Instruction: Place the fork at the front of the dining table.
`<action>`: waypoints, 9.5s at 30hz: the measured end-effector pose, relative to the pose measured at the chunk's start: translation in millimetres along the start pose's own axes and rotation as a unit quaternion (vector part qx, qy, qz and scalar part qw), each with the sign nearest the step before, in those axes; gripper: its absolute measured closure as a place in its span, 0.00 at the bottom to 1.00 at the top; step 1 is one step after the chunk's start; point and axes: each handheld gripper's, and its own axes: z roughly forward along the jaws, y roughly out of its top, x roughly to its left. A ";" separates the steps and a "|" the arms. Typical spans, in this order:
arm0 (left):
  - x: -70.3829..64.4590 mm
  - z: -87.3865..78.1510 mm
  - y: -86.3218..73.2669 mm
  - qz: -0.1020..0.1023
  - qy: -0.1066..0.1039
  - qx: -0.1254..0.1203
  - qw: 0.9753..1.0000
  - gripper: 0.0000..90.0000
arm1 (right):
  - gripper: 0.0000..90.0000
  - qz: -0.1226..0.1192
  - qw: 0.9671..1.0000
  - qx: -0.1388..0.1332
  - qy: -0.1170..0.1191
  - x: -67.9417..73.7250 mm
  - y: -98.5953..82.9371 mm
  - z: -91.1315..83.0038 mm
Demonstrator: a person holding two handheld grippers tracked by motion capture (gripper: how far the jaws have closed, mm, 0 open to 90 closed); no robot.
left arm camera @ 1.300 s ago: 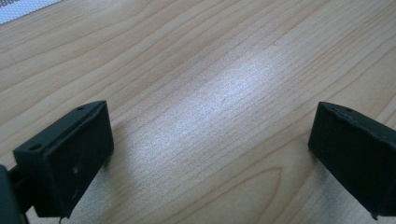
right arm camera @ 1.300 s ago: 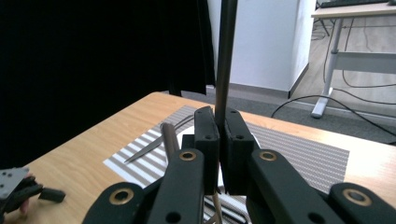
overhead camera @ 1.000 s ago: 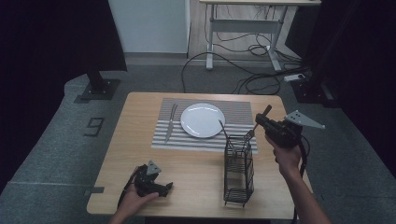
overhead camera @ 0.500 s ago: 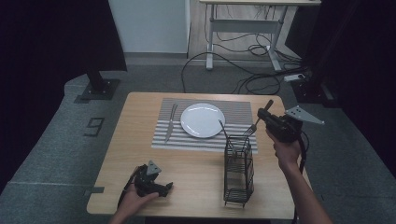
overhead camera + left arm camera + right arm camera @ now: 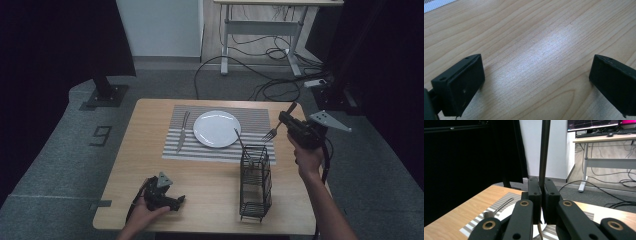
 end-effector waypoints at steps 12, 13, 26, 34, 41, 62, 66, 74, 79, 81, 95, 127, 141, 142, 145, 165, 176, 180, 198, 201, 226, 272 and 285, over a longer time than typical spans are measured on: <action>0.0 0.0 0.0 0.000 0.000 0.000 1.000 0.00 | 0.96 0.009 1.000 0.002 -0.025 -17.9 -10.0 5.7; 0.0 0.0 0.0 0.000 0.000 0.000 1.000 0.00 | 0.96 0.009 1.000 0.004 -0.028 -19.1 -11.1 6.6; 0.0 0.0 0.0 0.000 0.000 0.000 1.000 0.00 | 0.96 0.012 0.998 0.036 -0.042 -28.9 -39.8 29.6; 0.0 0.0 0.0 0.000 0.000 0.000 1.000 0.00 | 0.96 0.004 0.997 0.067 -0.038 -29.5 -67.7 51.5; -0.1 0.0 -0.1 0.000 0.000 0.000 1.000 0.00 | 0.96 0.010 0.996 0.079 -0.039 -30.5 -80.7 59.4; -0.1 0.0 -0.1 0.000 0.000 0.000 1.000 0.00 | 0.95 -0.025 0.992 0.115 -0.037 -31.9 -105.5 72.9; -0.1 0.0 -0.1 0.000 0.000 0.000 1.000 0.00 | 0.95 -0.038 0.991 0.125 -0.031 -30.0 -109.1 75.7; -0.1 0.0 -0.1 0.000 0.000 0.000 1.000 0.00 | 0.95 -0.049 0.991 0.125 -0.028 -27.1 -110.4 77.7; -0.1 0.0 -0.1 0.000 0.000 0.000 1.000 0.00 | 0.94 -0.040 0.991 0.130 -0.019 -30.0 -116.3 76.4; -0.2 0.2 -0.1 0.000 0.000 -0.001 1.000 0.00 | 0.94 -0.037 0.991 0.130 -0.018 -30.9 -120.5 75.4; -0.2 0.2 -0.2 0.000 0.001 -0.001 1.000 0.00 | 0.93 -0.030 0.990 0.140 -0.010 -32.5 -136.0 68.5; -0.1 0.0 0.0 0.000 0.000 0.000 1.000 0.00 | 0.95 -0.029 0.983 0.182 0.001 -43.6 -127.4 87.3; -0.1 0.0 -0.1 0.000 0.000 0.000 1.000 0.00 | 0.94 -0.010 0.986 0.168 -0.013 -51.8 -134.1 101.9; 0.0 0.0 0.0 0.000 0.000 0.000 1.000 0.00 | 0.94 -0.009 0.986 0.166 -0.016 -52.4 -135.0 102.8; 0.0 0.0 0.0 0.000 0.000 0.000 1.000 0.00 | 0.93 -0.014 0.986 0.163 -0.018 -53.6 -136.6 105.7; -0.1 0.0 -0.1 0.000 0.000 0.000 1.000 0.00 | 0.96 -0.013 0.981 0.186 -0.059 -59.2 -127.3 92.7; 0.0 0.0 -0.1 0.000 0.000 0.000 1.000 0.00 | 0.96 -0.013 0.977 0.202 -0.066 -58.9 -126.5 105.1; 0.0 0.0 0.0 0.000 0.000 0.000 1.000 0.00 | 0.96 -0.015 0.978 0.195 -0.070 -59.4 -131.9 115.0; 0.0 0.0 0.0 0.000 0.000 0.000 1.000 0.00 | 0.96 0.063 0.973 0.208 -0.077 -79.5 -150.2 138.7; 0.0 0.0 0.0 0.000 0.000 0.000 1.000 0.00 | 0.96 0.060 0.972 0.211 -0.078 -78.8 -151.6 141.5; 0.0 0.0 -0.1 0.000 0.000 0.000 1.000 0.00 | 0.95 0.045 0.957 0.273 -0.086 -72.8 -166.3 161.9; 0.0 0.0 -0.1 0.000 0.000 0.000 1.000 0.00 | 0.86 0.043 0.962 0.258 -0.082 -89.8 -156.7 136.7; -0.1 0.0 -0.1 0.000 0.000 0.000 1.000 0.00 | 0.80 0.014 0.966 0.248 -0.064 -86.3 -151.7 118.1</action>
